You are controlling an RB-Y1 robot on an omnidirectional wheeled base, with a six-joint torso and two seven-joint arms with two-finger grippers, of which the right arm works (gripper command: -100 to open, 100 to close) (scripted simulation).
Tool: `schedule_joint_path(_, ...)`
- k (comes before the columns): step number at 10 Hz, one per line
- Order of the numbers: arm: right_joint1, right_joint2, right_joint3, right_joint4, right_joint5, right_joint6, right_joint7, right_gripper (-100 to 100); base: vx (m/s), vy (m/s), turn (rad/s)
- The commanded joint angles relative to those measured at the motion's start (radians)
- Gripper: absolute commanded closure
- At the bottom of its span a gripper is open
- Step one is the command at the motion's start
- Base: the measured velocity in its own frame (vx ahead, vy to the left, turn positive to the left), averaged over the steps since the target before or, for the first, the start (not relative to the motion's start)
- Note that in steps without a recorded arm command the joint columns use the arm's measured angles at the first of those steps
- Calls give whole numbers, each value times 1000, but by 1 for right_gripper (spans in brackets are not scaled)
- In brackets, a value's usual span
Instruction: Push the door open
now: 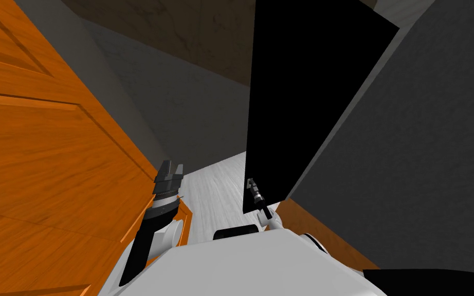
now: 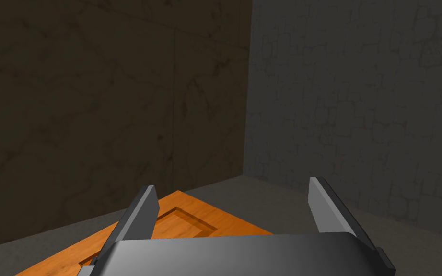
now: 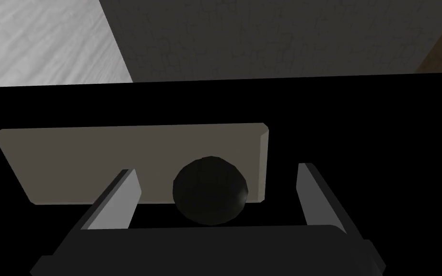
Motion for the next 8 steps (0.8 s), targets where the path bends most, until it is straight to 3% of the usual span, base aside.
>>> schedule_joint_path(1,-1,-1,0,0,0,2,0,100,-20,-3,8)
schedule_joint_path(6,-1,-1,0,0,0,2,0,100,-15,-6,4)
schedule_joint_path(8,0,-11,-15,2,-9,6,6,100,120,53,-28)
